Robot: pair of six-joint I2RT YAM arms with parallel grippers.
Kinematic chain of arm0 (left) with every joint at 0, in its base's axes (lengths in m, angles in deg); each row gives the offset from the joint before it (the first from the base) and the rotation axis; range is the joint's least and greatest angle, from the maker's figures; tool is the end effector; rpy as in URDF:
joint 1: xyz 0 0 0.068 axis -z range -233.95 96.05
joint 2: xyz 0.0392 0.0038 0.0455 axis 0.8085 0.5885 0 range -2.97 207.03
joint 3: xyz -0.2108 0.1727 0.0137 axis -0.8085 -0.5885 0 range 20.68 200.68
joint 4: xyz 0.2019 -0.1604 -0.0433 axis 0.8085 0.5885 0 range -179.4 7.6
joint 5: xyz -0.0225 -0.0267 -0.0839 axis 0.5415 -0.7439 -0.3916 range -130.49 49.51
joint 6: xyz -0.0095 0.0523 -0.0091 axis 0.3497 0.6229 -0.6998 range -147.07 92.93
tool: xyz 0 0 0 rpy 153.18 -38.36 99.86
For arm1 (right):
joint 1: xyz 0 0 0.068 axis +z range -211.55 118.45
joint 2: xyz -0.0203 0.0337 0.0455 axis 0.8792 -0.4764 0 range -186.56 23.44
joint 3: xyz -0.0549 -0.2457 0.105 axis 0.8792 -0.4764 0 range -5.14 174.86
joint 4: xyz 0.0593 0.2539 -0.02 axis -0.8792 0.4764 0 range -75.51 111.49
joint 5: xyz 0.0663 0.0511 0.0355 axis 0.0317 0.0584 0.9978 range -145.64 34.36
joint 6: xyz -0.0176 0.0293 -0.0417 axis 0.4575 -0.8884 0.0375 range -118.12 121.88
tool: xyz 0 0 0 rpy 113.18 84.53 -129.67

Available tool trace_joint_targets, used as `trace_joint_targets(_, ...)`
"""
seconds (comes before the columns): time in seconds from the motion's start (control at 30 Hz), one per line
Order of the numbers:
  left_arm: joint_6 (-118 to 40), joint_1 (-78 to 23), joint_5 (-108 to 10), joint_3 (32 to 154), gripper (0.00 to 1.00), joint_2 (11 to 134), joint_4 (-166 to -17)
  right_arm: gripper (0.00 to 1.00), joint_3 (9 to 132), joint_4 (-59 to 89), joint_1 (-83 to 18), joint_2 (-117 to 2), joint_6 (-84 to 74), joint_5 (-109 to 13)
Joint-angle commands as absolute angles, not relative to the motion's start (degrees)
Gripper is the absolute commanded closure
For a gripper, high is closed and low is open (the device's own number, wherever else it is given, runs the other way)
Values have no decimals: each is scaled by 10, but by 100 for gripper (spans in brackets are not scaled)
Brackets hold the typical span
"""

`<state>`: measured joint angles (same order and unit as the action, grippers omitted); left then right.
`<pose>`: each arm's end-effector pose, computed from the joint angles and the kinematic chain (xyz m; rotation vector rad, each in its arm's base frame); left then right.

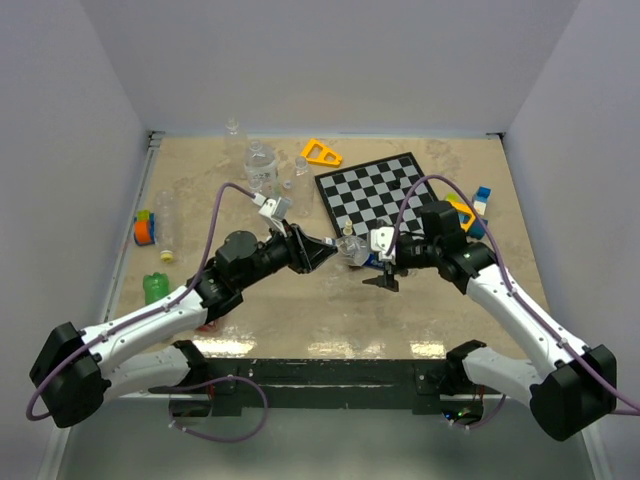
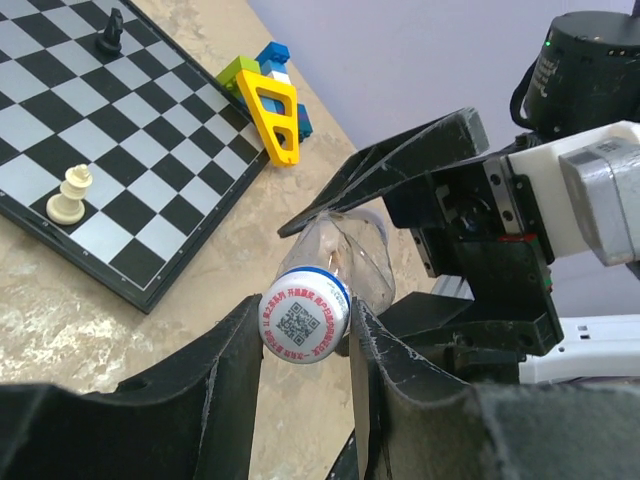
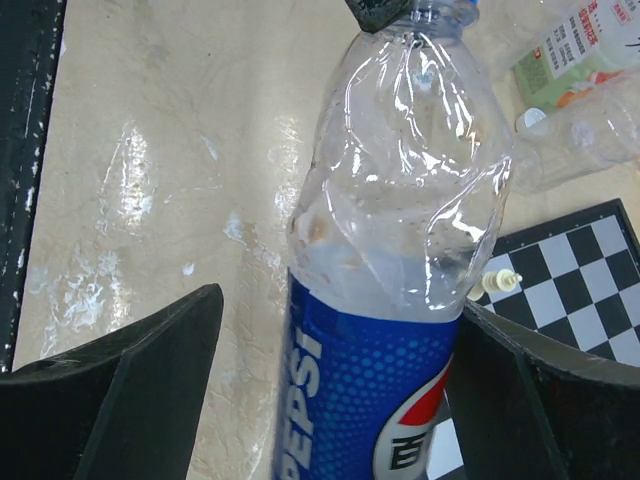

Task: Unscrew the bottle caps
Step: Pick up the plastic bottle from the corner of the board, then unscrew the bottle cap from the plastic bottle.

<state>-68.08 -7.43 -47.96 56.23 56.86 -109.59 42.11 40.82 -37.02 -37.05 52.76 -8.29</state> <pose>0.1648 -0.1804 0.2880 0.1957 1.7920 -1.2436 0.1873 0.1143 0.2830 -1.5785 1.3546 0.6510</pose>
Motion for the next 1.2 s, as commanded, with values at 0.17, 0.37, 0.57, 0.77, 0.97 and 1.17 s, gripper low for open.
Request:
trace_joint_targets(0.17,-718,-71,-485,587,100,586,-1191,33,440,349,-336,-391,457,-137)
trace_joint_targets(0.37,-716,-72,-490,577,100,569,-1195,68,437,334,-337,-389,437,-157)
trace_joint_targets(0.57,-668,-73,-493,569,44,502,-1114,76,429,350,-336,-373,458,-149)
trace_joint_targets(0.77,-568,-75,-479,582,4,393,-954,80,423,372,-337,-366,496,-141)
trace_joint_targets(0.97,-462,-75,-526,612,2,342,-820,82,411,392,-336,-348,549,-120)
trace_joint_targets(1.17,-375,-75,-586,611,7,330,-809,84,402,394,-336,-340,566,-120)
